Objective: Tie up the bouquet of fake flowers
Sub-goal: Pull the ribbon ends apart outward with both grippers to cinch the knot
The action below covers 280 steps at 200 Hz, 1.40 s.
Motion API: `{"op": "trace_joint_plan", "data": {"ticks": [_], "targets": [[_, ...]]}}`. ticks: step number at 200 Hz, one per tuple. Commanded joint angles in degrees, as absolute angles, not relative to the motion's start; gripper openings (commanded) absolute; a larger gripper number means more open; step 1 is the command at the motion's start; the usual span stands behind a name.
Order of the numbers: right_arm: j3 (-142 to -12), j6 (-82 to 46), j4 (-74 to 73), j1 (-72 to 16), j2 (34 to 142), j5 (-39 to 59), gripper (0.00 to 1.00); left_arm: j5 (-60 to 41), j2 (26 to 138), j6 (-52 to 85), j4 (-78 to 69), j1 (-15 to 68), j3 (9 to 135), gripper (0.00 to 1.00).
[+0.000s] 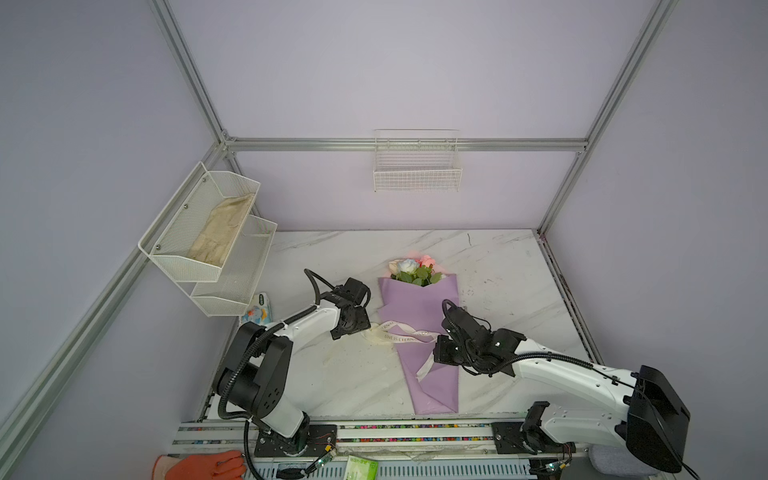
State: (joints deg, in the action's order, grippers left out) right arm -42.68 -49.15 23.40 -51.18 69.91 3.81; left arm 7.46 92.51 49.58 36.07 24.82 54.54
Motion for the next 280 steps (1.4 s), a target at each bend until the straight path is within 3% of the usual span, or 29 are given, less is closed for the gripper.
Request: {"op": "trace_joint_plan", "data": {"ticks": [1, 79, 104, 178, 280], "targets": [[-43.86, -48.78, 24.48, -51.55, 70.4, 2.82, 0.0, 6.45, 93.39, 55.94, 35.07, 24.41, 60.2, 0.75], [-42.65, -48.87, 23.38, -51.51, 70.63, 3.12, 0.0, 8.4, 94.31, 61.67, 29.9, 23.55, 59.62, 0.75], [-42.97, -48.53, 23.38, -51.55, 71.53, 3.34, 0.0, 7.01, 97.39, 62.14, 30.02, 23.29, 61.36, 0.68], [-44.27, -52.46, 34.73, -51.53, 64.55, -3.87, 0.0, 9.4, 96.71, 58.77, 30.41, 22.55, 60.14, 0.0], [-46.92, -67.97, 55.96, -48.27, 45.36, -30.2, 0.0, 21.85, 74.04, 55.89, 39.12, 17.73, 51.62, 0.0]]}}
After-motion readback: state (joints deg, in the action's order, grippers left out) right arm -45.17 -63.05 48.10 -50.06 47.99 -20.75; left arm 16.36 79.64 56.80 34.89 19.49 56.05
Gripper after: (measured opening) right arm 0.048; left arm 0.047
